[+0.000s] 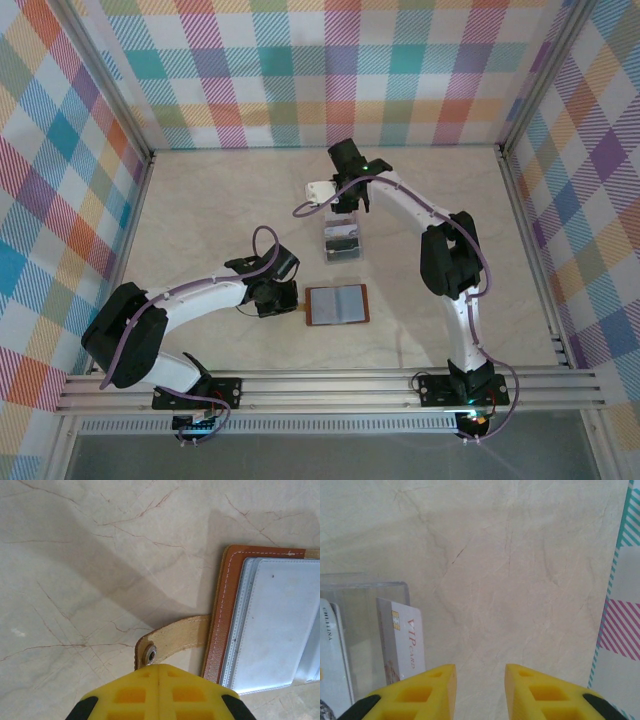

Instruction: Take the credit cards out of the card holder

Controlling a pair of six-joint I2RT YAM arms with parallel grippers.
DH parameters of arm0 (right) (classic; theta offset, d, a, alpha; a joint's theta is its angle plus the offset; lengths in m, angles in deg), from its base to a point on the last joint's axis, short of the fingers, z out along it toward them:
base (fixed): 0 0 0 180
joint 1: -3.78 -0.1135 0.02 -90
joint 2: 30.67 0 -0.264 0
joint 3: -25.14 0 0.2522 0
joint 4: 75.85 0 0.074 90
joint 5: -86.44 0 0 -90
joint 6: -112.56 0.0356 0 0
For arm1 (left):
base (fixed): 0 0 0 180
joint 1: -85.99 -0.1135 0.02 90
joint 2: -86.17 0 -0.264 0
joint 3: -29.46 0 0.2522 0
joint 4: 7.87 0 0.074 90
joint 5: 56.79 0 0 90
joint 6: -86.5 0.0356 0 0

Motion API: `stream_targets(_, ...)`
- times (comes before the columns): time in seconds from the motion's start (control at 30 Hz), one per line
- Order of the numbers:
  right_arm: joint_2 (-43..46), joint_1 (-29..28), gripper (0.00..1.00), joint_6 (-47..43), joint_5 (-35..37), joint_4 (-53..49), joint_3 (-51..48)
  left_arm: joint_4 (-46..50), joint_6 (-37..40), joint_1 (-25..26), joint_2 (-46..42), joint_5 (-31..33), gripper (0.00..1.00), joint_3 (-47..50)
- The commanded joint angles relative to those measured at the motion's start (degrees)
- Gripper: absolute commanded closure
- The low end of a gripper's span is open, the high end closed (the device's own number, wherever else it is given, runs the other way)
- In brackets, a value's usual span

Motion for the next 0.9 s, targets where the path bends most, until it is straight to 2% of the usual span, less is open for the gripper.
stream_targets(0.0,-1.1,0.4,0.68,0.8,-1.3,0.8,-1.6,0.5,-0.5,-0.5,-0.8,-0.2,0.94,0.9)
stream_targets(0.63,0.4,0.3,0.66,3.6,-3.0,2.5,-3.1,0.3,-0.4,-0.5,-0.2,-0.9,0.94,0.3)
stream_targets(0.73,2.3,0.4,0.64,6.6,-3.5,3.1,-3.2,-0.1,-0.3,-0.5,0.4,-0.9,0.94,0.2)
stream_targets(0.87,4.7,0.4,0.58,14.6,-2.3,4.1,-3.9,-1.1,-0.4,-0.5,1.5,-0.7,0.94,0.1)
